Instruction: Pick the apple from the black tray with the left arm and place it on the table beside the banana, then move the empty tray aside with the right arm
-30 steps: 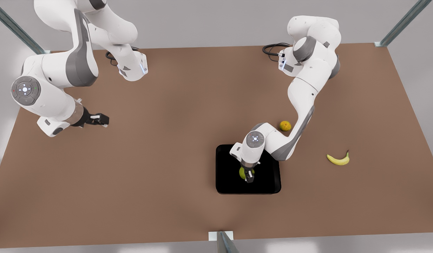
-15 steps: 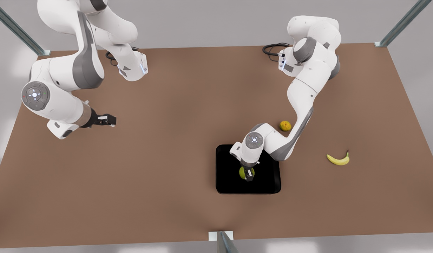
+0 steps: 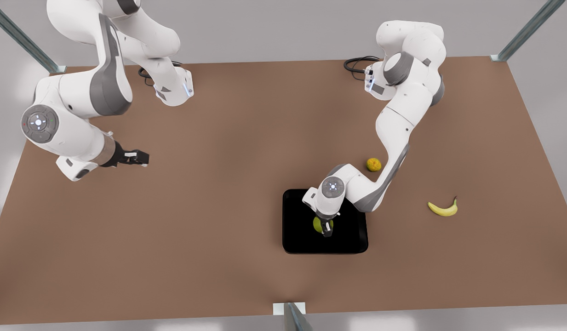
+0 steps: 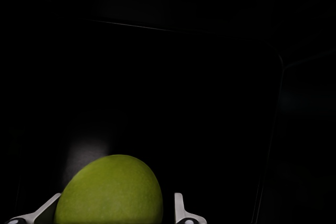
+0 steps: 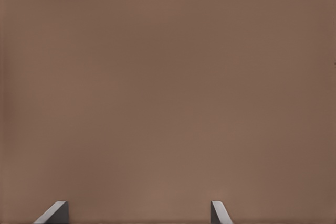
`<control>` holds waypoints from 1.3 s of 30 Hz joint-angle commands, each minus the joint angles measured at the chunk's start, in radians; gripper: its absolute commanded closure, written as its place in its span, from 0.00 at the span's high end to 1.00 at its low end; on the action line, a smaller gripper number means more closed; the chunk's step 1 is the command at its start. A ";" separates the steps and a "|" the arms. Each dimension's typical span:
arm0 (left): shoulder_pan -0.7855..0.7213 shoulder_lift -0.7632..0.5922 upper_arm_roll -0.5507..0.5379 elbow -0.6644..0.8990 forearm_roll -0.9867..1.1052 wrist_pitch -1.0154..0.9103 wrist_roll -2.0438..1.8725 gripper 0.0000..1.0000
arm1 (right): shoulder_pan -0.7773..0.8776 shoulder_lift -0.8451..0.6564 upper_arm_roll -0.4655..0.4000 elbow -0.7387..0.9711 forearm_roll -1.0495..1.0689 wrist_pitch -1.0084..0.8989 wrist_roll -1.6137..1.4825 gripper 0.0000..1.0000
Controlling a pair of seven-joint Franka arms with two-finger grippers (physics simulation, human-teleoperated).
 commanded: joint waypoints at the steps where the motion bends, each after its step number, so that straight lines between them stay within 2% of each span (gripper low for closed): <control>1: 0.000 0.000 0.000 0.000 0.002 0.000 0.002 1.00 | 0.000 -0.001 -0.001 0.002 0.002 -0.002 0.018 1.00; 8: 0.002 0.003 0.004 0.000 0.003 0.000 0.012 1.00 | 0.000 -0.001 0.002 0.003 -0.004 -0.003 0.028 1.00; 11: 0.002 0.003 0.006 0.002 0.003 0.000 0.032 0.87 | 0.000 -0.001 -0.001 0.003 -0.004 -0.003 0.028 1.00; 23: 0.049 -0.074 -0.055 0.000 -0.038 -0.158 0.052 0.85 | 0.000 0.011 -0.001 0.010 -0.001 -0.031 0.026 1.00; 34: 0.183 -0.249 -0.112 -0.171 -0.101 -0.227 0.074 0.85 | 0.008 0.013 0.008 0.033 -0.009 -0.032 0.026 1.00; 35: 0.193 -0.269 -0.112 -0.173 -0.118 -0.242 0.095 0.84 | 0.011 0.014 0.016 0.033 -0.007 -0.031 0.026 1.00; 38: 0.229 -0.307 -0.112 -0.211 -0.153 -0.287 0.118 0.84 | 0.023 0.051 0.183 0.031 -0.092 -0.028 0.063 1.00; 39: 0.242 -0.326 -0.112 -0.230 -0.170 -0.308 0.126 0.84 | 0.029 0.050 0.185 0.034 -0.058 -0.029 0.086 1.00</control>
